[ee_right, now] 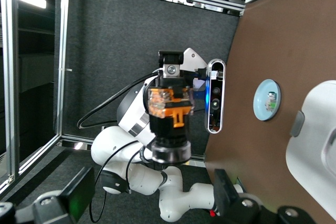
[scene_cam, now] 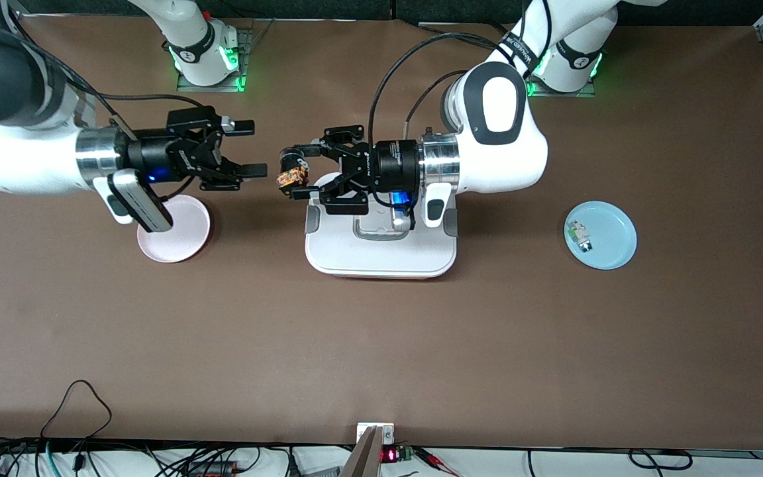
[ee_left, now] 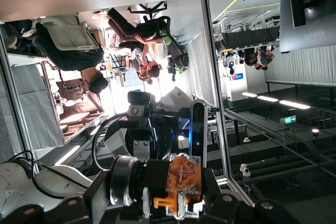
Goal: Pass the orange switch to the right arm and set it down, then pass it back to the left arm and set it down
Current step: 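Close the right gripper on the switch held by the left gripper, then open the left gripper and withdraw while the right gripper carries switch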
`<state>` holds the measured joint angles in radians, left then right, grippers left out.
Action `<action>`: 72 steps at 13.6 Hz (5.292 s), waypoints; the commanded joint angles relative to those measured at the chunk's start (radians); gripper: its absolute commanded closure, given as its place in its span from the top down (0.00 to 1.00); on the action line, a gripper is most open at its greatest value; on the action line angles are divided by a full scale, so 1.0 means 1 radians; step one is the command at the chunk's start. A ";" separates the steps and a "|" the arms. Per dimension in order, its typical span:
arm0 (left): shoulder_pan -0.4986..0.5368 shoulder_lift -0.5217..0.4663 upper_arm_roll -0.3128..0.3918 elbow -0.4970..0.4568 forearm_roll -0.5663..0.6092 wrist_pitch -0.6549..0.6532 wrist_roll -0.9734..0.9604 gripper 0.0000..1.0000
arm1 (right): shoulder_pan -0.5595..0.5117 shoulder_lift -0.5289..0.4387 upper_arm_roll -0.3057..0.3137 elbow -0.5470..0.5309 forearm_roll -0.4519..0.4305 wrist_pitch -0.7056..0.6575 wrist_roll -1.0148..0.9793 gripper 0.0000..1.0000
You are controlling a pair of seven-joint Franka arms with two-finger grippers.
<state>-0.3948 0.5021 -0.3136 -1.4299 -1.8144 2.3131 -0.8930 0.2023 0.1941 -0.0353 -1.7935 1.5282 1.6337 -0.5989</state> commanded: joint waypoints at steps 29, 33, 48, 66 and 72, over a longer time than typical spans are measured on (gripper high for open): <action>-0.049 0.023 0.010 0.028 0.090 0.075 -0.007 1.00 | 0.062 0.071 -0.009 0.011 0.179 0.026 -0.139 0.22; -0.021 0.004 0.014 0.017 0.157 0.055 -0.009 1.00 | 0.062 0.068 -0.009 0.026 0.179 0.029 -0.134 0.20; 0.168 -0.025 0.013 0.083 1.239 -0.518 0.223 1.00 | -0.023 0.041 -0.015 0.217 -0.722 0.051 0.058 0.17; 0.432 -0.256 0.033 0.076 1.808 -0.960 0.806 1.00 | -0.122 0.077 -0.006 0.071 -1.491 0.178 -0.781 0.17; 0.427 -0.382 0.137 0.037 1.807 -1.011 0.803 1.00 | -0.149 0.028 -0.006 -0.116 -1.573 0.325 -0.953 0.17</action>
<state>0.0320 0.1865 -0.1961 -1.3405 -0.0306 1.3239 -0.1028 0.0615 0.2751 -0.0534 -1.8256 -0.0140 1.9199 -1.5071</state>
